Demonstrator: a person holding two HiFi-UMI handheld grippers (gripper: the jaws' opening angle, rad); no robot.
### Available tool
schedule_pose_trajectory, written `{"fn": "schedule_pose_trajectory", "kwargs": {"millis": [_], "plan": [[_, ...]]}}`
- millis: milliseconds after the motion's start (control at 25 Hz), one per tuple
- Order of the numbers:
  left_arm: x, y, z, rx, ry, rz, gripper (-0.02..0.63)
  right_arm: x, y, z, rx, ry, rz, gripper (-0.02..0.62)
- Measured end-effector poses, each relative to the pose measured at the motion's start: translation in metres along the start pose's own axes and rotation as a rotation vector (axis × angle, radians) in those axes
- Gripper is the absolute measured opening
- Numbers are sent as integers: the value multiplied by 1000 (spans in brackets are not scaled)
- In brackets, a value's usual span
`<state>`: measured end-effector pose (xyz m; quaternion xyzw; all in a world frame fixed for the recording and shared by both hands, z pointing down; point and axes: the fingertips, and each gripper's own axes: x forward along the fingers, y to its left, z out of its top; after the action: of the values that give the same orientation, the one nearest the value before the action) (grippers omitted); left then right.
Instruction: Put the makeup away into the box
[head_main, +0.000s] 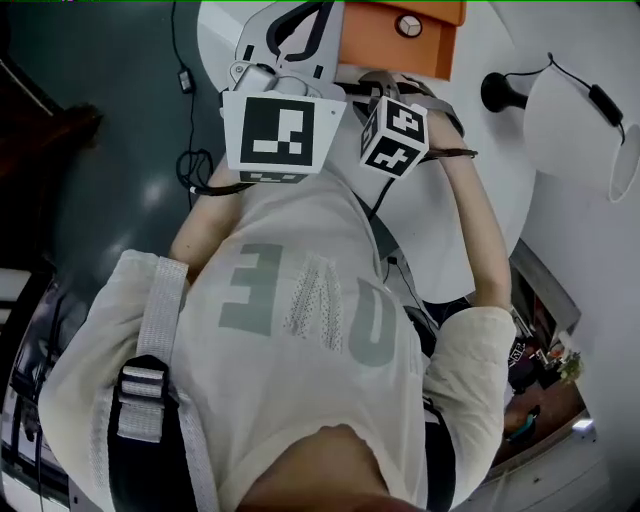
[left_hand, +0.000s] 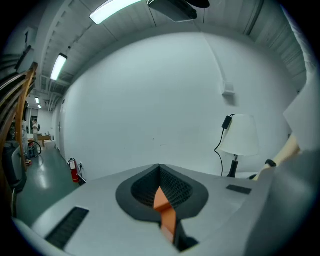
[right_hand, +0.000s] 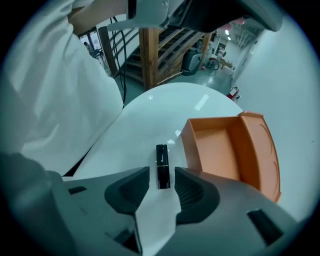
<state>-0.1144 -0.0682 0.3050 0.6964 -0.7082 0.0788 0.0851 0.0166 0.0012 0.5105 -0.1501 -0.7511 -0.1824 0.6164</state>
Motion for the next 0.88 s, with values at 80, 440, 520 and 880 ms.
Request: {"fn": "schedule_pose_trajectory", "kwargs": {"millis": [80,440,520,880], "plan": [[-2,6,-4,-11,6,11,8,13,1,-2,-26,34,15,160],[4,10,-18,-29,35,11,8,28,0,0,12,85,104,137],[5,9,-17,-31,37,5,8,28,0,0,4,90,110,120],[6,4,-3,-2,18,-22,8,-7,-16,14,153,-71,-11,94]]}}
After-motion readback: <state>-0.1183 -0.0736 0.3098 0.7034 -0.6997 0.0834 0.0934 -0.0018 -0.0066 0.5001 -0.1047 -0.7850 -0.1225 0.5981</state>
